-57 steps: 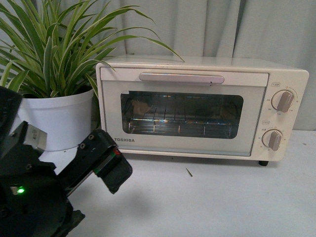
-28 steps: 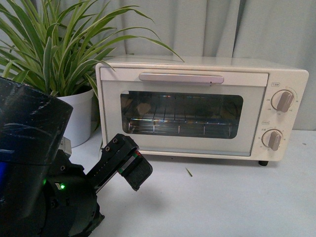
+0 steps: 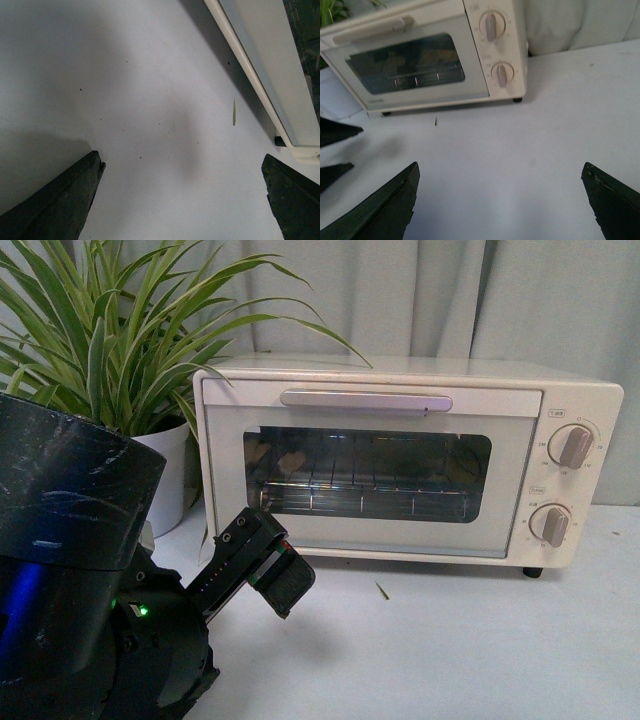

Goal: Open oven

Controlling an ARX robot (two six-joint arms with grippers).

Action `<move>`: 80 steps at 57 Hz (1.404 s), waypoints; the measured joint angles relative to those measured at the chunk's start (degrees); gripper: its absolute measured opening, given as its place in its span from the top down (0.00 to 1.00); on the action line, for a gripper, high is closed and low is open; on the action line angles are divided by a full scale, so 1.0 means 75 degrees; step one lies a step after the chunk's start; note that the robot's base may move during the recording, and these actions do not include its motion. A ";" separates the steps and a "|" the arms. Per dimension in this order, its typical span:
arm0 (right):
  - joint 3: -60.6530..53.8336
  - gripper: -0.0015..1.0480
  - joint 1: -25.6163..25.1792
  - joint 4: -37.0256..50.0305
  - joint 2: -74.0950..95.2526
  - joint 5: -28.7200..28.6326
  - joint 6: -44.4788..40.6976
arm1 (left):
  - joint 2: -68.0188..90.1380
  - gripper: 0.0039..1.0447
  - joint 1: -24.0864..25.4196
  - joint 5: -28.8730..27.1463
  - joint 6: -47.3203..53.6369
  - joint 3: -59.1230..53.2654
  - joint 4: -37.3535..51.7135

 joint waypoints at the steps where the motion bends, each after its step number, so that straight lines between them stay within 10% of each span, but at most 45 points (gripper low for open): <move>1: 0.0184 0.09 0.0163 0.0323 0.0417 0.0230 0.0035 | 0.0003 0.06 0.0000 0.0000 0.0000 0.0003 -0.0009; 20: 0.3620 0.09 0.2375 0.1667 0.5709 0.2419 0.0329 | -0.0003 0.06 0.0012 0.0003 0.0003 0.0012 -0.0038; 80: 0.7965 0.09 0.3351 -0.0134 0.9777 0.4170 0.1649 | -0.0015 0.06 0.0017 0.0087 -0.0058 -0.0032 0.0099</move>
